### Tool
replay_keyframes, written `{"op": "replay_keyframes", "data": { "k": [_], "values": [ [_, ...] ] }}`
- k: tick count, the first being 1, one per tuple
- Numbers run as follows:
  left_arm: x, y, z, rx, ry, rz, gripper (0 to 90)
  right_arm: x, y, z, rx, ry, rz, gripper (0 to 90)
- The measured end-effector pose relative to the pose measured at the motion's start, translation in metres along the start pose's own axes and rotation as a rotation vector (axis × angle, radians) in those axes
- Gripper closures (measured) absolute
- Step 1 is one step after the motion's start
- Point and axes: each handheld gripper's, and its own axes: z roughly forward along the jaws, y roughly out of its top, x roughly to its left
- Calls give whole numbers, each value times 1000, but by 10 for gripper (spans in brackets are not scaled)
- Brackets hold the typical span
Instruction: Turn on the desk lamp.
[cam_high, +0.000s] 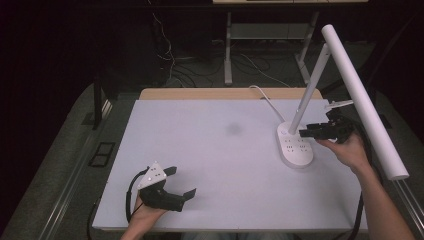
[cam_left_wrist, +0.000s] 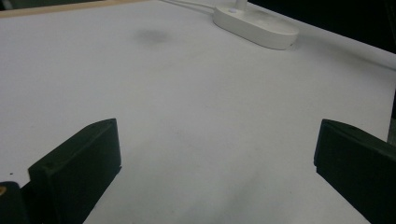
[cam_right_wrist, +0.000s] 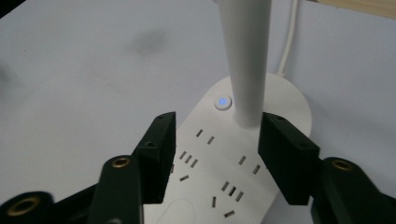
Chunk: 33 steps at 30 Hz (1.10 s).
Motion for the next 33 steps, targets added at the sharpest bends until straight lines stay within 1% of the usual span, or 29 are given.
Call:
{"op": "replay_keyframes", "data": {
  "k": [2, 3, 4, 6, 7, 8, 9, 10, 13, 14, 15, 17, 20, 21, 29, 32, 33],
  "values": [
    [0, 0, 0, -4, 2, -3, 0, -2, 2, 1, 1, -4, 0, 523],
    [0, 0, -1, -5, 4, -2, 0, -5, 3, 2, 6, 1, 3, 577],
    [0, 0, -1, -6, 6, -1, 0, -5, 3, 2, 6, 1, 3, 577],
    [0, 0, -1, -5, 8, -2, 0, -8, 4, 4, 16, 7, 8, 627],
    [0, 0, -1, -3, 7, -1, 0, -11, 5, 6, 17, 4, 7, 684],
    [0, 0, 0, -2, 8, -1, 0, -12, 5, 6, 14, 0, 9, 710],
    [0, 0, 0, -3, 7, -1, 0, -12, 5, 6, 14, 0, 9, 710],
    [0, 0, 0, -3, 7, -1, 0, -15, 6, 8, 15, -5, 12, 768],
    [-1, 0, 0, -1, 7, 3, 0, -19, 6, 10, 17, 6, 35, 851],
    [-1, 0, 0, -1, 7, 3, 0, -19, 6, 11, 22, 3, 43, 881],
    [-1, 0, 0, 0, 7, 8, 0, -19, 6, 11, 22, 3, 43, 881],
    [-1, 0, 0, 1, 6, 8, 0, -23, 5, 15, 22, -13, 49, 893],
    [-1, 0, 1, 2, 7, 10, 0, -25, 5, 17, 23, -17, 55, 894],
    [-1, 0, 0, 2, 6, 10, 0, -27, 6, 20, 19, -27, 63, 894],
    [0, 0, -1, 0, 9, 7, 0, -34, 5, 29, 26, -40, 91, 894],
    [0, 0, 0, 0, 8, 6, 0, -39, 3, 32, 26, -39, 97, 894],
    [0, 0, 0, 0, 8, 7, 0, -42, 2, 34, 20, -39, 96, 893]
  ]
}}
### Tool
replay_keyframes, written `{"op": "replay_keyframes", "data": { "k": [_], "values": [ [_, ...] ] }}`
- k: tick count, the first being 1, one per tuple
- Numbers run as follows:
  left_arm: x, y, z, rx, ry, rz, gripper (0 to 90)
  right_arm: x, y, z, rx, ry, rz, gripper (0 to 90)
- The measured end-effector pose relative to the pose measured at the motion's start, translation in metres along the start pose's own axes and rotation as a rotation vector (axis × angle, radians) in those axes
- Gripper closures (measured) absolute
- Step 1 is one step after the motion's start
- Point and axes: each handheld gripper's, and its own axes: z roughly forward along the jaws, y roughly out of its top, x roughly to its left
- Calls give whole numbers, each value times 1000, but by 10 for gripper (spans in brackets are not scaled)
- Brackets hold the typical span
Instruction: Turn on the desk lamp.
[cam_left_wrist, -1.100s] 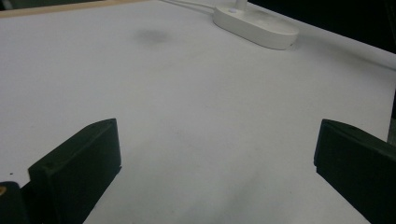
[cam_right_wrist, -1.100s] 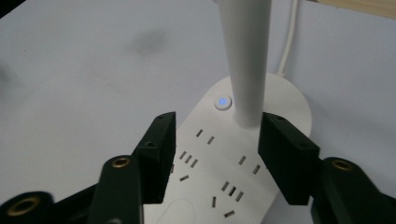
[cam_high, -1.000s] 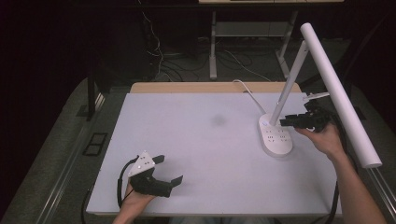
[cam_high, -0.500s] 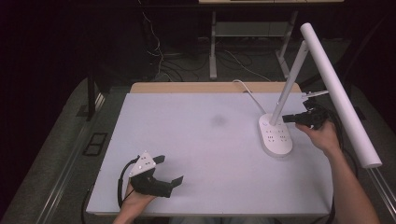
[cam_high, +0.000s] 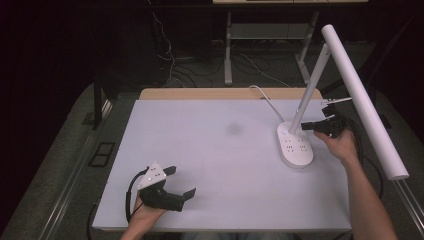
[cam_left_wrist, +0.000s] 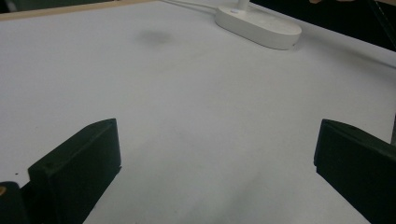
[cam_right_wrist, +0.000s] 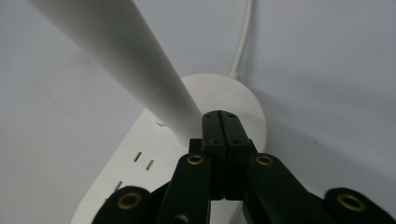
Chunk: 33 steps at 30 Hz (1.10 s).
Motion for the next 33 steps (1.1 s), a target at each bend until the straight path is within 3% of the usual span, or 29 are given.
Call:
{"op": "replay_keyframes", "data": {
  "k": [12, 22, 33],
  "values": [
    [0, 0, 0, -3, 2, -4, 0, -9, -3, 11, -10, 13, 44, 894],
    [0, 0, -1, -4, 3, -4, 0, -6, -4, 20, 12, 16, 28, 894],
    [-1, 0, 1, -6, -3, -1, 0, -6, -8, 23, -19, 36, 43, 897]
  ]
}}
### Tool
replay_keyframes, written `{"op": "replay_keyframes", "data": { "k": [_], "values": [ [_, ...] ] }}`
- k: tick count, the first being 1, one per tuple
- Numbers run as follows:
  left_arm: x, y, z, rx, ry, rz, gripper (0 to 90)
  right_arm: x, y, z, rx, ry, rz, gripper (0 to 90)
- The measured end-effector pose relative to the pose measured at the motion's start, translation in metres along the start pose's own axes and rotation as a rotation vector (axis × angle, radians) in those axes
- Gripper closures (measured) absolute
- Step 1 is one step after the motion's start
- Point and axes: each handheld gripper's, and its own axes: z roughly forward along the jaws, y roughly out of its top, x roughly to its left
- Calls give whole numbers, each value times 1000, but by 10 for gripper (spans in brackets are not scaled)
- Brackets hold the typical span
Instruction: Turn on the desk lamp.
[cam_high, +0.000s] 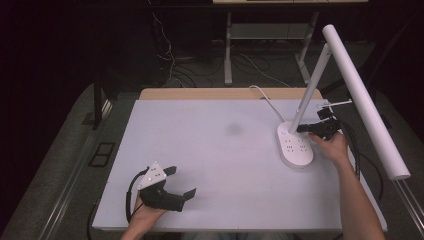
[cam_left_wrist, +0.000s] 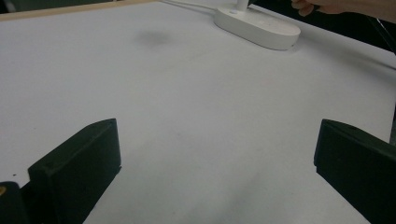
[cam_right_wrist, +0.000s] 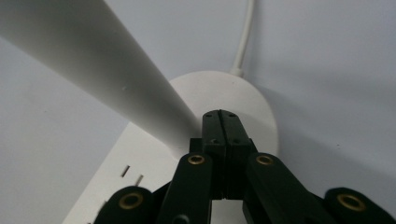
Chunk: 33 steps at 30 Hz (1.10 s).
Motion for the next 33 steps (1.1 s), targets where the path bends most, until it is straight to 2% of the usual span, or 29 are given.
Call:
{"op": "replay_keyframes", "data": {
  "k": [5, 10, 13, 19, 22, 28, 29, 33],
  "values": [
    [-1, 0, 0, 7, -2, 6, 0, 3, -3, 3, -12, -1, -10, 897],
    [0, 0, -1, 2, -3, 4, 0, 2, -2, 3, -16, 2, -4, 896],
    [1, 0, -1, 2, 0, -6, 0, 2, -1, 2, -18, 8, 18, 893],
    [0, 0, 0, 5, 0, -3, 0, 2, -1, 0, -23, 2, 17, 893],
    [1, 0, 0, 3, 2, -7, 0, 1, 0, -4, -42, -9, 23, 893],
    [0, 0, -1, 2, 2, -5, 0, 0, 0, -14, -31, -34, 26, 894],
    [0, 0, -1, 2, 1, -4, 0, 1, -1, -19, -25, -42, 40, 894],
    [-1, 0, -1, -1, -1, -4, 0, 3, -1, -26, -33, -52, 42, 894]
  ]
}}
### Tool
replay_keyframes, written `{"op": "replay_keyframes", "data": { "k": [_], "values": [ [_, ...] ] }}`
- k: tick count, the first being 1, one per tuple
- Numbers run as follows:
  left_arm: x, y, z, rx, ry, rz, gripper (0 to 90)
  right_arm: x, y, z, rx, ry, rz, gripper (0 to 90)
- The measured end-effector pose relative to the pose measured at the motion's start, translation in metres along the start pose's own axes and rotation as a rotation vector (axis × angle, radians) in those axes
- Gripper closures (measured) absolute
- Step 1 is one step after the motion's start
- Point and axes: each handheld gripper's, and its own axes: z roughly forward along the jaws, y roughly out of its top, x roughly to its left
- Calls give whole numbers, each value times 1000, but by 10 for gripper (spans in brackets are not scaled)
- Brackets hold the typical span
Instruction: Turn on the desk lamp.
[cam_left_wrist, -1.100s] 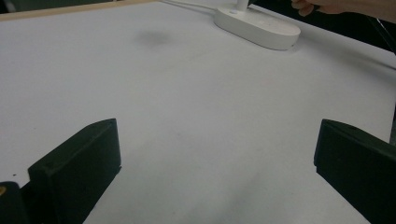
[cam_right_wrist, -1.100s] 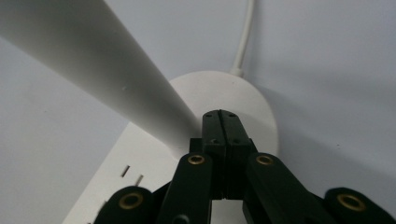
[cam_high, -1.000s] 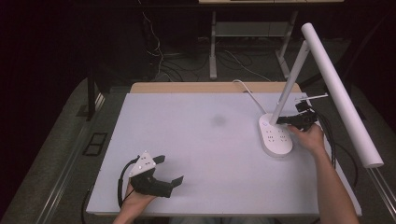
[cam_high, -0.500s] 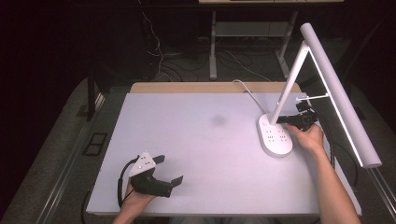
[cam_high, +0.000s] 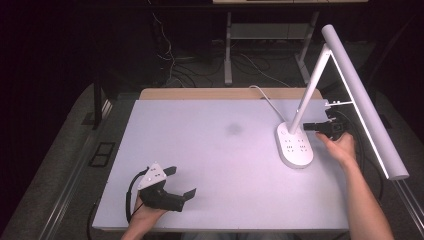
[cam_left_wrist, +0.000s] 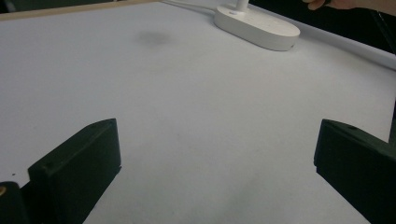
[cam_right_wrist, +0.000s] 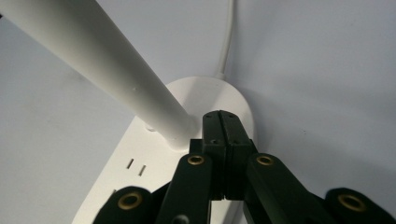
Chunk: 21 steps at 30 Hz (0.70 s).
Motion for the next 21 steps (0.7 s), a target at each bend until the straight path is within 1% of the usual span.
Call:
{"op": "replay_keyframes", "data": {
  "k": [2, 3, 4, 5, 8, 10, 15, 16, 17, 18, 21],
  "values": [
    [0, 0, 0, 0, -1, 3, 0, 2, 0, -6, -8, 0, 5, 893],
    [0, 0, -1, -1, 0, 3, 0, 4, 0, -11, -13, -3, 0, 894],
    [0, 0, -1, -2, -1, 2, 0, 4, 0, -11, -13, -3, 0, 894],
    [0, 0, -1, -3, -2, 1, 0, 6, -1, -15, -16, -5, -2, 893],
    [-1, 0, -2, -3, -3, 6, 0, 8, -2, -20, -21, -6, 0, 894],
    [-1, 0, -2, -8, -4, 4, 0, 10, -3, -24, -29, -7, -10, 894],
    [-1, 1, -2, -11, -5, 2, 0, 20, -8, -31, -35, -10, -26, 894],
    [-1, 1, -2, -12, -6, 2, 0, 23, -8, -32, -35, -11, -26, 894],
    [-1, 1, -3, -12, -6, 2, 0, 27, -11, -35, -38, -9, -35, 894],
    [-1, 1, -3, -14, -7, 0, 0, 27, -11, -35, -38, -9, -35, 894],
    [0, 1, -3, -16, -6, 2, 0, 34, -17, -39, -45, -11, -36, 893]
  ]
}}
